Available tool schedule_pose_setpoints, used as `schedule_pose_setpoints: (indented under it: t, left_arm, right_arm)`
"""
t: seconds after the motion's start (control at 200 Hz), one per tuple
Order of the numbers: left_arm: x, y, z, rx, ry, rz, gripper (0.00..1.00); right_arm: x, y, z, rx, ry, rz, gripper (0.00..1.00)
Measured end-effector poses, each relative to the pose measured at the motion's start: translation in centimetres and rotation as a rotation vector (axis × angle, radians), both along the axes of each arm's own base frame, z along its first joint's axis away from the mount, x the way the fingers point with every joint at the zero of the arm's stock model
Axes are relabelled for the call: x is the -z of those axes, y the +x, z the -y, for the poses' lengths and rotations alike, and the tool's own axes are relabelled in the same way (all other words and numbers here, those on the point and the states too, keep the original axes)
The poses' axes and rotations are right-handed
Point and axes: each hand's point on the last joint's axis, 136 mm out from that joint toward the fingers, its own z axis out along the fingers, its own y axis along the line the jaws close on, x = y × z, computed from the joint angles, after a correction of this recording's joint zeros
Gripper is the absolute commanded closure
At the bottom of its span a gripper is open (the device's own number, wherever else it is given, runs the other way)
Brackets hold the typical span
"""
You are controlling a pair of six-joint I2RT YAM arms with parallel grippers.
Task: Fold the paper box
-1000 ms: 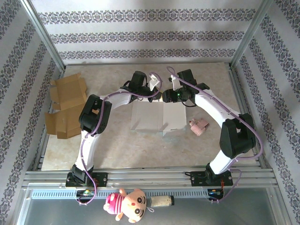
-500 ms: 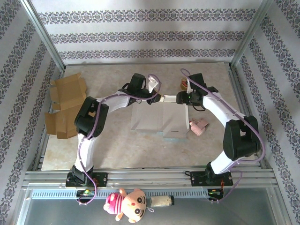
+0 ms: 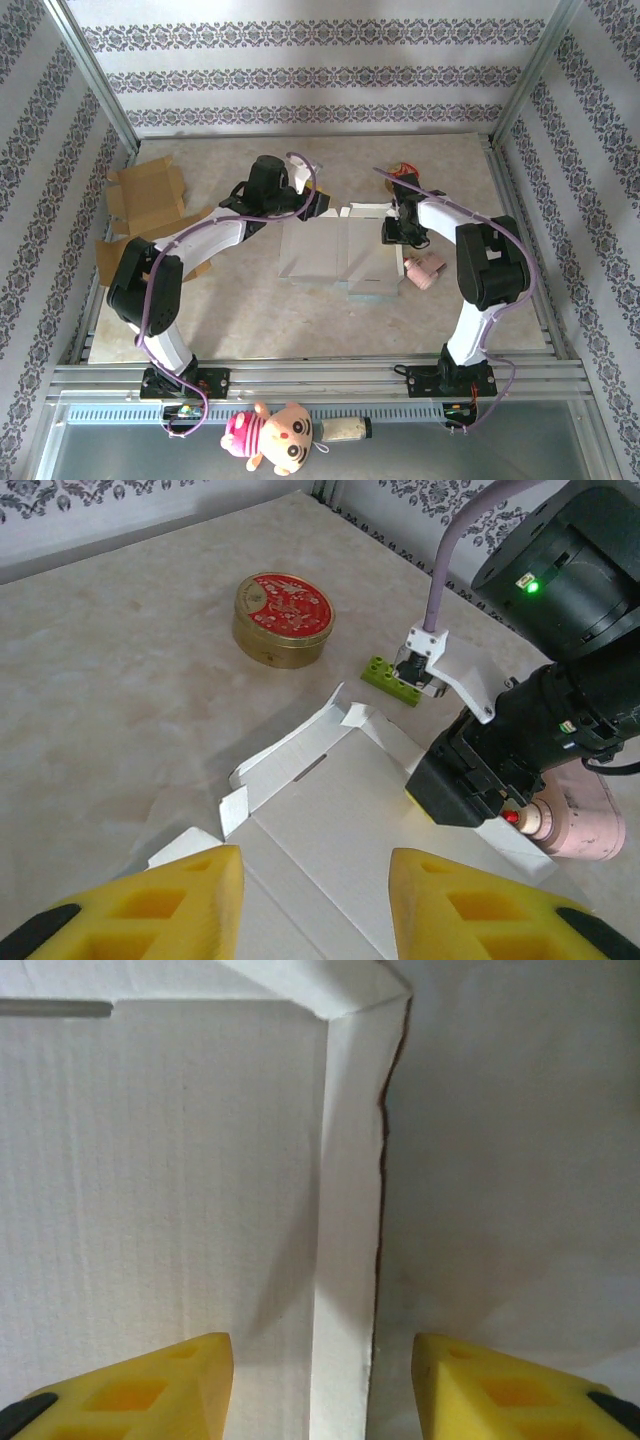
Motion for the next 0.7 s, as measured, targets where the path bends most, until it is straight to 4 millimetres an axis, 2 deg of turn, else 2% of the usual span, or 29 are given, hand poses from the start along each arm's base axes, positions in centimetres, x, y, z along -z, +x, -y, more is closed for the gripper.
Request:
schedule_pose_setpoints:
  t: [0.15, 0.35, 0.39, 0.455, 0.575, 0.7]
  left_arm:
    - [0.7, -0.4, -0.6, -0.023, 0.017, -0.026, 0.56]
    - [0.9, -0.4, -0.7, -0.033, 0.018, -0.045, 0.55]
    - [0.9, -0.4, -0.7, -0.037, 0.017, -0.047, 0.54]
    - [0.9, -0.4, -0.7, -0.040, 0.014, -0.052, 0.46]
    - [1.3, -0.5, -0.9, -0.046, 0.025, -0.066, 0.35]
    - [1.9, -0.7, -1.4, -0.053, 0.067, -0.087, 0.29]
  right_arm:
    - [0.1, -0.4, -0.6, -0.017, 0.003, -0.003, 0.50]
    - [0.4, -2.5, -0.3, -0.022, -0.004, -0.027, 0.58]
    - [0.3, -2.7, -0.3, -0.023, -0.005, -0.024, 0.62]
    - [0.0, -2.7, -0.2, -0.020, -0.004, -0.016, 0.73]
    - [-0.3, -2.6, -0.3, -0.039, -0.003, -0.001, 1.00]
    - [-1.2, -1.9, -0.7, -0.118, -0.026, 0.026, 1.00]
